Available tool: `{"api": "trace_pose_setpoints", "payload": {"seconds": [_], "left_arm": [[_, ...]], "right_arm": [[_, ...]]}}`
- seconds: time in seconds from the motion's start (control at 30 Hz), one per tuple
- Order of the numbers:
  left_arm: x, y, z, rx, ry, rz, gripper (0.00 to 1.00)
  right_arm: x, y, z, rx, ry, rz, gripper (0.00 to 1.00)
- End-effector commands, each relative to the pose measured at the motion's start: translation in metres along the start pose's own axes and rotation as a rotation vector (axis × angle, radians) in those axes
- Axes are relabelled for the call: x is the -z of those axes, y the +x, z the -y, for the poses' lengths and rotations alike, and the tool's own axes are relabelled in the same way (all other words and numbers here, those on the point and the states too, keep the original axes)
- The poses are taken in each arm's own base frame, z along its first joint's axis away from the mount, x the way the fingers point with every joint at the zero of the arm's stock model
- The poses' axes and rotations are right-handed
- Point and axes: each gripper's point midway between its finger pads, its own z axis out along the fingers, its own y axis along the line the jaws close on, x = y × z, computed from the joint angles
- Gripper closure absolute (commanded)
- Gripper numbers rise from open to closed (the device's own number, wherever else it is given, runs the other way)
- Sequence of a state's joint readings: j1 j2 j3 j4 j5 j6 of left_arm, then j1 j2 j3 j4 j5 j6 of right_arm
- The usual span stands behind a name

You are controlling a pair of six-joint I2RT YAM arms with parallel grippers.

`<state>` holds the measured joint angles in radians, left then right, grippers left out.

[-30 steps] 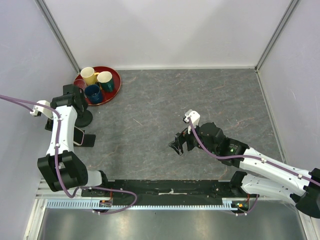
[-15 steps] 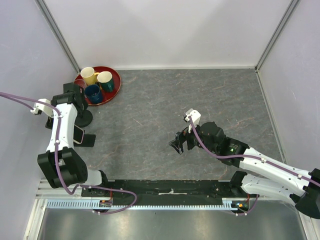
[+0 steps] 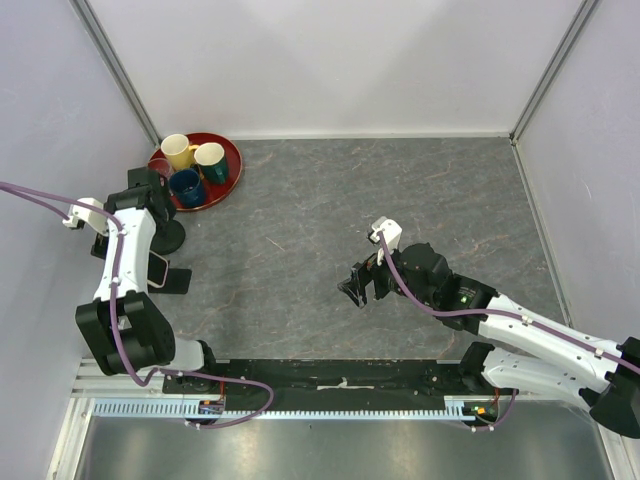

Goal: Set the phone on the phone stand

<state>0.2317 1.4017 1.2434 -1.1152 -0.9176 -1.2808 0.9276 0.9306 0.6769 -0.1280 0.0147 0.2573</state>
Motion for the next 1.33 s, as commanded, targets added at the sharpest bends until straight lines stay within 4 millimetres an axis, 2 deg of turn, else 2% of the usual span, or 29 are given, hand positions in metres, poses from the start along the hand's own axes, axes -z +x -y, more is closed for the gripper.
{"api": "trace_pose_setpoints", "payload": {"seconds": [0.0,0.03,0.17,0.6,0.8,0.87,0.93,1.0,1.03,1.07,1.1,1.13,1.17,1.2,1.23,1.27,1.3], "left_arm": [[-0.002,-0.004,0.015,0.083,0.044,0.022,0.24],[-0.003,-0.003,0.015,0.082,0.046,0.022,0.18],[-0.004,-0.002,0.016,0.071,0.05,0.023,0.08],[0.001,-0.003,0.012,0.066,0.084,0.009,0.02],[0.03,-0.01,0.008,0.099,0.212,-0.078,0.01],[0.046,-0.013,0.007,0.107,0.289,-0.12,0.01],[0.06,-0.01,0.008,0.081,0.369,-0.167,0.01],[0.078,-0.017,0.012,0.072,0.492,-0.176,0.01],[0.091,-0.009,0.017,-0.003,0.592,-0.219,0.01],[0.107,-0.015,0.023,0.002,0.699,-0.215,0.01],[0.117,-0.012,0.025,-0.012,0.764,-0.238,0.01],[0.139,0.0,0.031,-0.054,0.894,-0.308,0.01],[0.151,0.007,0.033,-0.071,0.974,-0.341,0.01],[0.173,0.001,0.036,-0.051,1.093,-0.342,0.01],[0.201,0.01,0.035,-0.077,1.229,-0.42,0.01],[0.216,0.014,0.034,-0.087,1.301,-0.446,0.01],[0.245,0.008,0.031,-0.086,1.431,-0.438,0.01]], "right_arm": [[-0.002,-0.007,-0.001,0.0,-0.014,0.036,0.02],[-0.002,-0.007,-0.002,0.0,-0.015,0.034,0.02],[-0.002,-0.007,-0.001,-0.002,-0.014,0.036,0.02],[-0.002,-0.007,0.001,-0.004,-0.008,0.033,0.02],[0.0,-0.01,0.006,-0.02,0.018,0.033,0.02],[0.002,-0.016,0.011,-0.045,0.054,0.05,0.02],[0.008,-0.02,0.025,-0.074,0.137,0.068,0.02],[0.02,-0.028,0.032,-0.126,0.19,0.108,0.02],[0.026,-0.032,0.042,-0.146,0.248,0.139,0.02],[0.037,-0.036,0.046,-0.161,0.274,0.16,0.02],[0.043,-0.04,0.051,-0.196,0.31,0.188,0.02],[0.051,-0.043,0.057,-0.207,0.341,0.212,0.02],[0.066,-0.049,0.065,-0.212,0.39,0.247,0.02],[0.074,-0.052,0.069,-0.209,0.412,0.264,0.02],[0.083,-0.055,0.073,-0.209,0.434,0.286,0.02],[0.104,-0.065,0.081,-0.216,0.484,0.341,0.02],[0.116,-0.073,0.083,-0.207,0.497,0.366,0.02]]}}
